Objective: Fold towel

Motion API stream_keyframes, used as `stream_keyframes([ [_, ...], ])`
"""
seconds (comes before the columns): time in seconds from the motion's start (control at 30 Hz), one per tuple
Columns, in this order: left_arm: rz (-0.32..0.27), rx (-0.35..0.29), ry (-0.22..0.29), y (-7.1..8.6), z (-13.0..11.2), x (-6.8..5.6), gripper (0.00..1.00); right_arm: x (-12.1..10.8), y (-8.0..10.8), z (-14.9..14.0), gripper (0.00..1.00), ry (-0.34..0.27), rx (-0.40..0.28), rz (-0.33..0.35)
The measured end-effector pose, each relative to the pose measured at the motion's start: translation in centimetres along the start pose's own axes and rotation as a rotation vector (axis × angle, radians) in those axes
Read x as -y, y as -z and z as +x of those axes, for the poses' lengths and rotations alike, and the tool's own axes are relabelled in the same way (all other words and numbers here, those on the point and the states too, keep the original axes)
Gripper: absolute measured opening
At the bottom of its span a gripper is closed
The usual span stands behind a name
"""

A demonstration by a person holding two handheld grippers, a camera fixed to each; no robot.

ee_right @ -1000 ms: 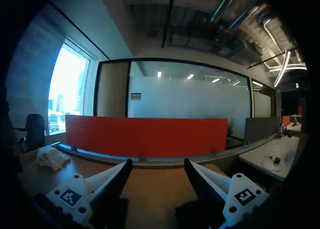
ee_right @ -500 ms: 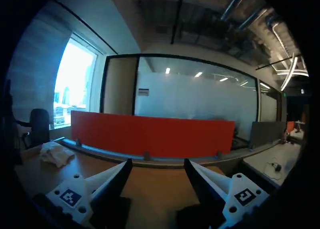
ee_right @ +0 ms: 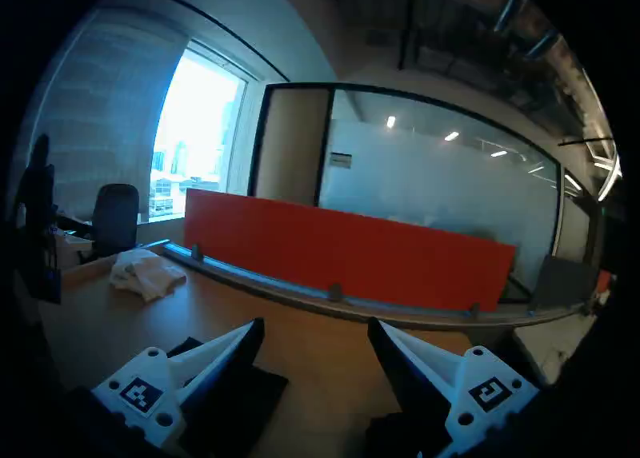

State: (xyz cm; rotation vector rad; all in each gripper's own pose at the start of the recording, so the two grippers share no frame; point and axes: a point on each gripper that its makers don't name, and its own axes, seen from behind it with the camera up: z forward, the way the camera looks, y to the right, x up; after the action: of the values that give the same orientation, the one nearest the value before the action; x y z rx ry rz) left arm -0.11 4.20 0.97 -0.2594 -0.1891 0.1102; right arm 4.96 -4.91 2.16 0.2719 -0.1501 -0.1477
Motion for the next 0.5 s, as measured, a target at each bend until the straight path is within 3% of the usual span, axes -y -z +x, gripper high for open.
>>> stream_keyframes([
  [0.5,-0.149,0.129,-0.060,0.0,-3.6,-3.1,0.92,2.4,0.7,-3.9,1.00,0.096,0.157,0.165],
])
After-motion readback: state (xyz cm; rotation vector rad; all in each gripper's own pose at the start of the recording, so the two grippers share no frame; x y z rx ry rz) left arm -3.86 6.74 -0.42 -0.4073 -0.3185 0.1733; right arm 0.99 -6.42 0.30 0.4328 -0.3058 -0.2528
